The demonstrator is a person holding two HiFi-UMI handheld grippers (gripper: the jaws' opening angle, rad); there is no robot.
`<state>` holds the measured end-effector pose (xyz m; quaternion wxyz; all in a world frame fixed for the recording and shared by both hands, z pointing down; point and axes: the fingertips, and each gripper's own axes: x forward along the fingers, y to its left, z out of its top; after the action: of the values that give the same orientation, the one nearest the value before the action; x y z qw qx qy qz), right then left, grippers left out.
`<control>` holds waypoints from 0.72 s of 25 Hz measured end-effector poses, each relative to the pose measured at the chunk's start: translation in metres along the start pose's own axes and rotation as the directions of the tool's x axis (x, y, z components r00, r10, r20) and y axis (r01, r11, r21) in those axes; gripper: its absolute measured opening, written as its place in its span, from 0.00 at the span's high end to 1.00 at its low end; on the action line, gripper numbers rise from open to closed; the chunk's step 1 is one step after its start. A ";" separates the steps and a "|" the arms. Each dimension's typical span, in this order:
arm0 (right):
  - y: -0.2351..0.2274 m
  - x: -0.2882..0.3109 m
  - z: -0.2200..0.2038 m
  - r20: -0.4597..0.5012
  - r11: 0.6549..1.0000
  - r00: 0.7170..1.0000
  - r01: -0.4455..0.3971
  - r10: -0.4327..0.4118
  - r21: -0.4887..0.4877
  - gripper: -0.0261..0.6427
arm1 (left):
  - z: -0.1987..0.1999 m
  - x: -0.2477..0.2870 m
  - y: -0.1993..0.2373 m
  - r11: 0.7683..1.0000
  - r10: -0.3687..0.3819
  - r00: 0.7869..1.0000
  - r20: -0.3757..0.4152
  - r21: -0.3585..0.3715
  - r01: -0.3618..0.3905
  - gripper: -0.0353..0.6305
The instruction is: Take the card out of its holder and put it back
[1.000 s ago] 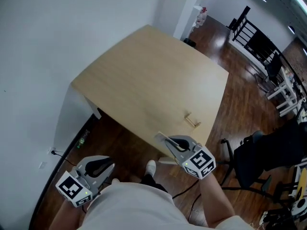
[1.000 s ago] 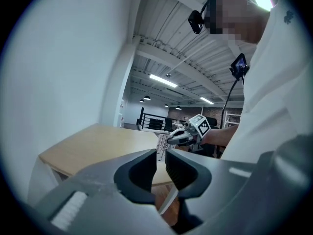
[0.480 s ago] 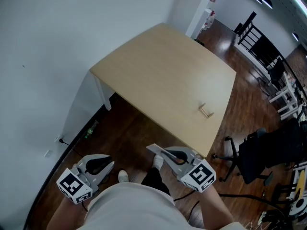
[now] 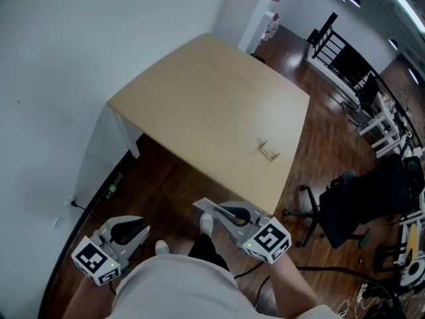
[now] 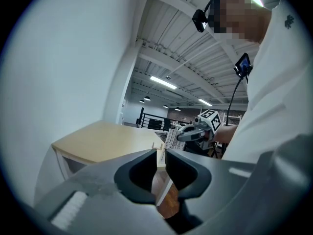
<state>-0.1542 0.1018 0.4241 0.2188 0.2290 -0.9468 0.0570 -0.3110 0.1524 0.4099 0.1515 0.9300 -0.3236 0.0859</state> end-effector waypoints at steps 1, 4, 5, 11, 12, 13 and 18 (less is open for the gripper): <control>-0.009 -0.004 -0.002 0.000 1.000 1.000 0.006 -0.006 0.004 0.93 | 0.002 0.007 0.000 1.000 -0.006 1.000 -0.001 0.001 0.006 0.85; -0.039 -0.016 -0.009 0.002 0.999 0.999 0.032 -0.032 0.015 0.93 | 0.008 0.031 -0.001 1.000 -0.024 1.000 -0.003 0.004 0.024 0.85; -0.050 -0.021 -0.011 0.003 0.999 0.999 0.041 -0.041 0.018 0.93 | 0.011 0.040 -0.002 1.000 -0.029 1.000 -0.003 0.004 0.029 0.85; -0.136 -0.055 -0.026 -0.001 0.994 0.995 0.100 -0.100 0.032 0.93 | 0.033 0.105 -0.005 0.998 -0.056 0.998 -0.008 0.011 0.056 0.85; -0.152 -0.061 -0.028 -0.002 0.993 0.994 0.111 -0.111 0.034 0.93 | 0.038 0.116 -0.004 0.998 -0.059 0.998 -0.007 0.013 0.059 0.85; -0.168 -0.067 -0.030 -0.002 0.992 0.992 0.122 -0.122 0.037 0.93 | 0.043 0.128 -0.004 0.998 -0.062 0.998 -0.005 0.015 0.062 0.85; -0.251 -0.094 -0.046 0.000 0.983 0.984 0.176 -0.176 0.048 0.93 | 0.059 0.191 -0.002 0.997 -0.078 0.997 -0.014 0.022 0.078 0.85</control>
<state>0.0541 -0.0729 0.4258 0.2155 0.3169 -0.9217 0.0597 -0.1576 0.0234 0.4030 0.1465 0.9430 -0.2850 0.0895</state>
